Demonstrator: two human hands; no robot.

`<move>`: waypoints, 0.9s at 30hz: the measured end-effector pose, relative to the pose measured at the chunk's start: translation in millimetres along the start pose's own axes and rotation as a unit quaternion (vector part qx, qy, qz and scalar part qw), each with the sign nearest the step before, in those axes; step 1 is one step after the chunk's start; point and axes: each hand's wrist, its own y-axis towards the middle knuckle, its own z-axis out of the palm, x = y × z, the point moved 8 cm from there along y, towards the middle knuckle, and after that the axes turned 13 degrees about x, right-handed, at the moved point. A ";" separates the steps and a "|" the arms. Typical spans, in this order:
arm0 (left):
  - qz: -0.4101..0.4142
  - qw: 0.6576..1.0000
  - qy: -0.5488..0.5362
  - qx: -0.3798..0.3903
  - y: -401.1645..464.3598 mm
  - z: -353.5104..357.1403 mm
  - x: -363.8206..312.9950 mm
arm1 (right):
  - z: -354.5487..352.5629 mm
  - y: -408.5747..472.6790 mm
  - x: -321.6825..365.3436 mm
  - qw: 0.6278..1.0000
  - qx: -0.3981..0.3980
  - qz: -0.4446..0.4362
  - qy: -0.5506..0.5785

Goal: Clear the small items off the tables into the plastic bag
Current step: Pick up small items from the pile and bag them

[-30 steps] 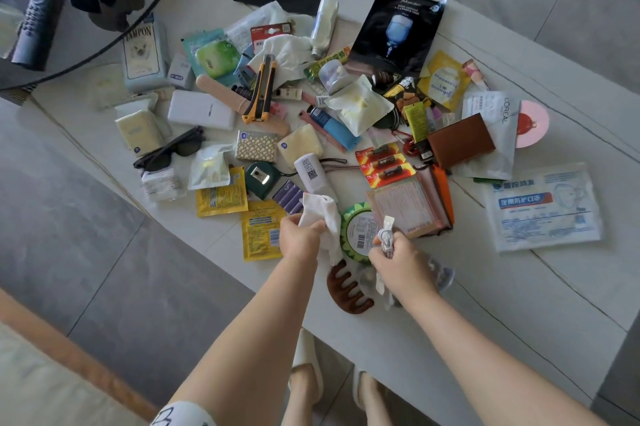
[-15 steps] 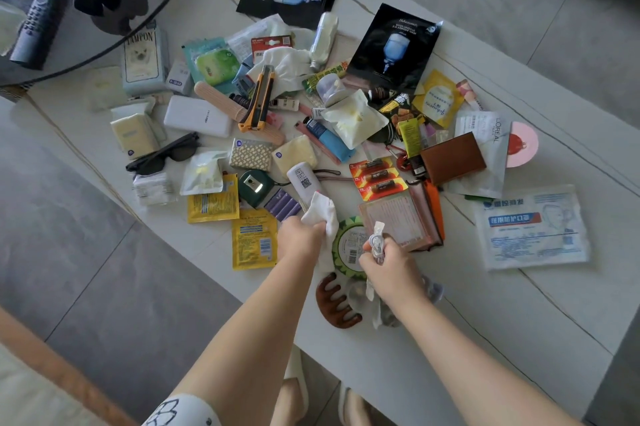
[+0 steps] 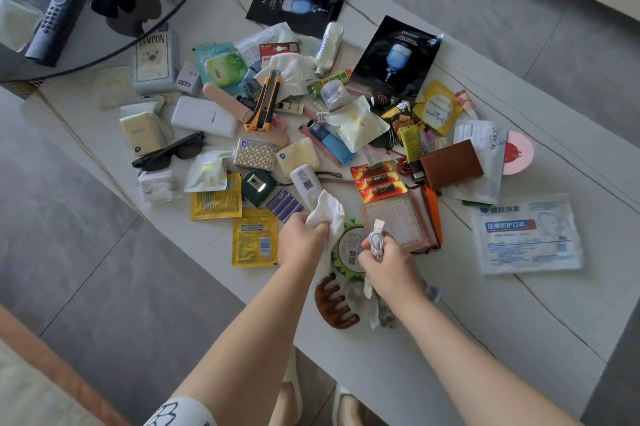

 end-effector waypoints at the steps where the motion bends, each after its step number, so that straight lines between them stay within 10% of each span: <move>1: 0.005 1.000 0.001 0.000 0.3 0.9 -2.0 | -0.1 -0.5 0.4 1.000 0.000 -0.001 0.001; 27: 0.036 0.892 -0.449 -0.040 -298.4 -208.8 -3.1 | 35.5 -215.0 222.9 0.957 0.262 -0.087 0.092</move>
